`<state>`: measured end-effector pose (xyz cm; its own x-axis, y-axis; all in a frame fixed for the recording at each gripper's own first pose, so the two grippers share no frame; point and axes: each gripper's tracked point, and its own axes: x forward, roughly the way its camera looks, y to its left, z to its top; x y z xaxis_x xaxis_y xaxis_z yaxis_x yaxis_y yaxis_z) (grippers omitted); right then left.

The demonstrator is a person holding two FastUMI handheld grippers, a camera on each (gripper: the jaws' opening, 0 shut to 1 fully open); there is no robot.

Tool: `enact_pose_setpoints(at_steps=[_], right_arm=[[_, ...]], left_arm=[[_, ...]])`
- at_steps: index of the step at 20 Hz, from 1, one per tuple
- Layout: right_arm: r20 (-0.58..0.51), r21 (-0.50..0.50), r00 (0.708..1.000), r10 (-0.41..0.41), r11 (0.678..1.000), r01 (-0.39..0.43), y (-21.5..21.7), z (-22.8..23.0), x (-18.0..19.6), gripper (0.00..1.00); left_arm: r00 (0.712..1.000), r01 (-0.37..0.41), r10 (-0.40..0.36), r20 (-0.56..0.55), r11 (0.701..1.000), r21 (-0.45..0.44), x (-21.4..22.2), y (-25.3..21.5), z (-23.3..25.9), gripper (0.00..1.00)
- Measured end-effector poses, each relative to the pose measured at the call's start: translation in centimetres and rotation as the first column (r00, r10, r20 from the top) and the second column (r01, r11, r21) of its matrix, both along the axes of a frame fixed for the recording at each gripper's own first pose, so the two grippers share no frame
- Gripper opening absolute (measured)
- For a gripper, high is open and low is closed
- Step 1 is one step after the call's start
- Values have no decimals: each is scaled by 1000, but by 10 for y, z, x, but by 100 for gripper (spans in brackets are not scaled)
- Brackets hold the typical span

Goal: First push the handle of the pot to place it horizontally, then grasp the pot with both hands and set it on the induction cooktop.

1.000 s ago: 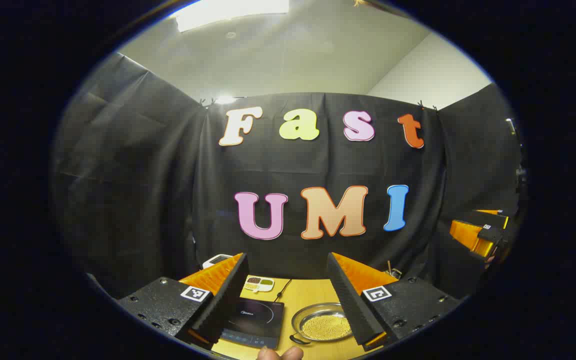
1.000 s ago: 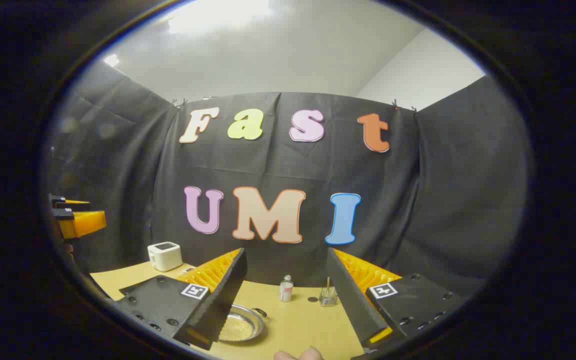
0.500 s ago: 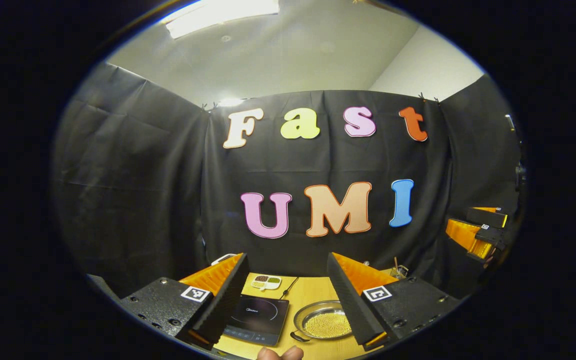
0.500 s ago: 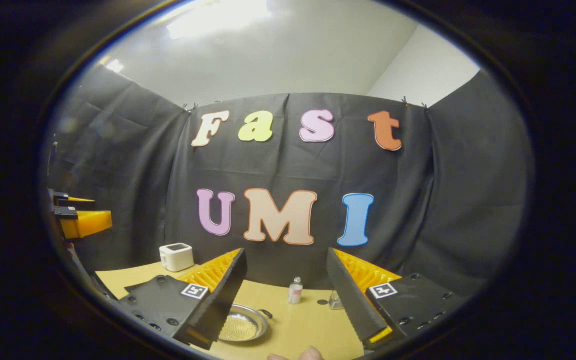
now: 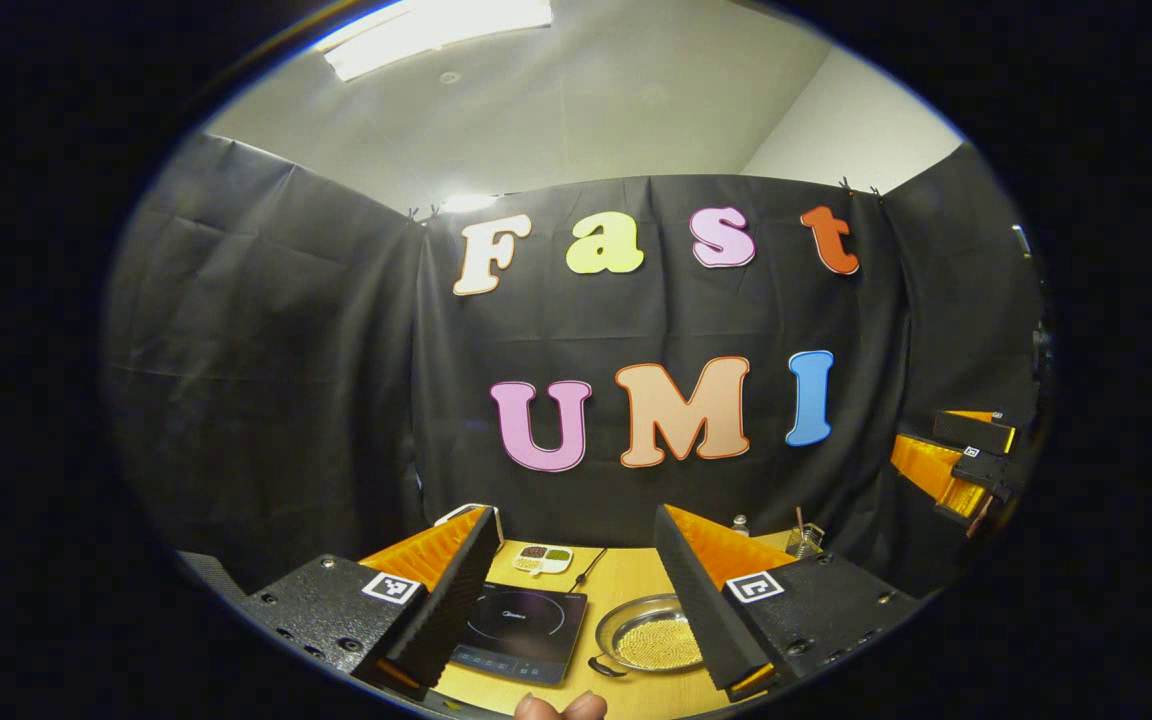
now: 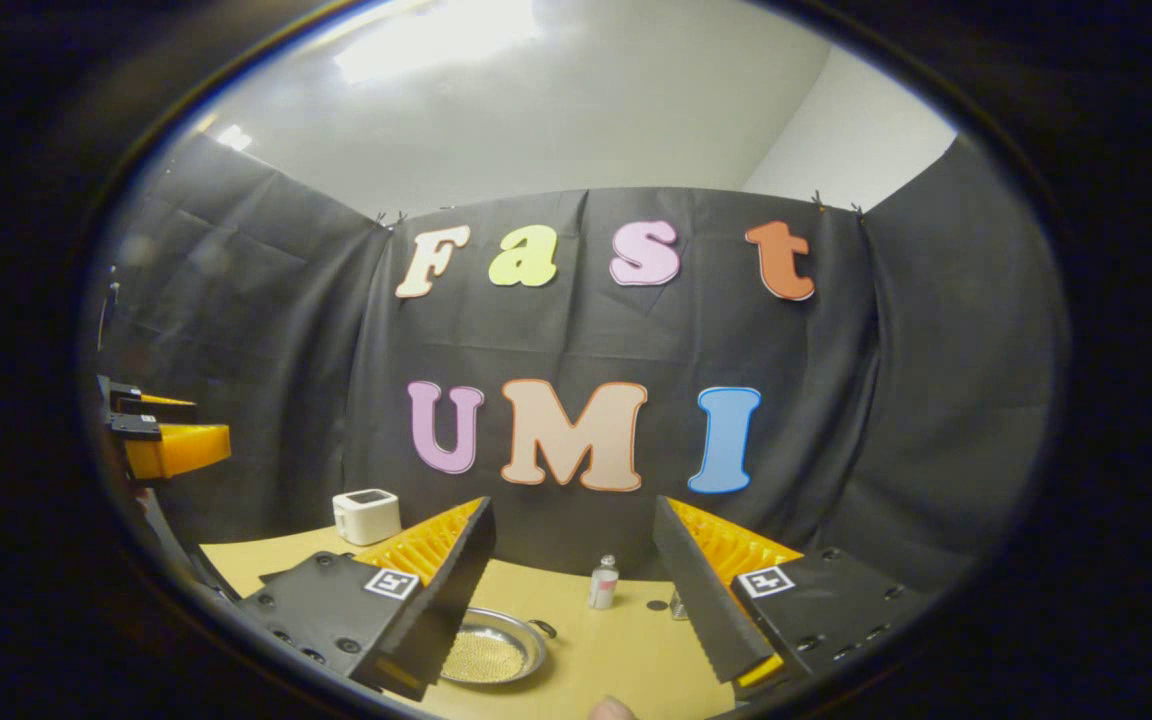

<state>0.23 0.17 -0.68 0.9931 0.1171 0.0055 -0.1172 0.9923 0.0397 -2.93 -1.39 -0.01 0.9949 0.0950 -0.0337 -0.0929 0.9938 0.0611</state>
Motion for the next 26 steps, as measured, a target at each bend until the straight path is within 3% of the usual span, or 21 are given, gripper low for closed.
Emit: enact_pose_setpoints(at_steps=[3, 6, 7, 8, 10, 13, 17, 21, 26], right_arm=[[-7, 6, 1000, 16, 1000, -16, 6, 0, 1, 76], [-16, -26, 1000, -3, 1000, 2, 10, -6, 1, 41], [-25, -29, 1000, 15, 999, -15, 20, -10, 0, 24], [-31, -3, 998, 56, 998, -56, 34, -11, 0, 23], [-65, 60, 987, 146, 988, -142, 69, -16, -5, 5], [-171, 50, 967, 191, 982, -185, 107, -49, -6, 2], [-276, 91, 941, 194, 980, -175, 157, -88, -9, 2], [-384, 116, 911, 148, 987, -111, 181, -139, -5, 1], [-522, 164, 846, 106, 986, -23, 200, -189, -10, 4]], left_arm=[[1000, 6, -6, 9, 1000, 14, -5, 0, 5, 93], [1000, 5, -5, 15, 1000, -8, -4, 5, 3, 95], [1000, 7, -6, 17, 1000, -16, -4, 9, 2, 95], [1000, 9, -9, 21, 1000, -22, -3, 13, 1, 95], [1000, 10, -9, 18, 1000, -26, -3, 27, -3, 95], [999, 18, -17, 28, 999, -40, -10, 52, -9, 95], [999, 41, -41, -2, 997, -69, -21, 89, -29, 95], [998, 57, -61, -24, 989, -136, -27, 121, -52, 93], [995, 80, -87, -40, 985, -153, -36, 148, -68, 96]])
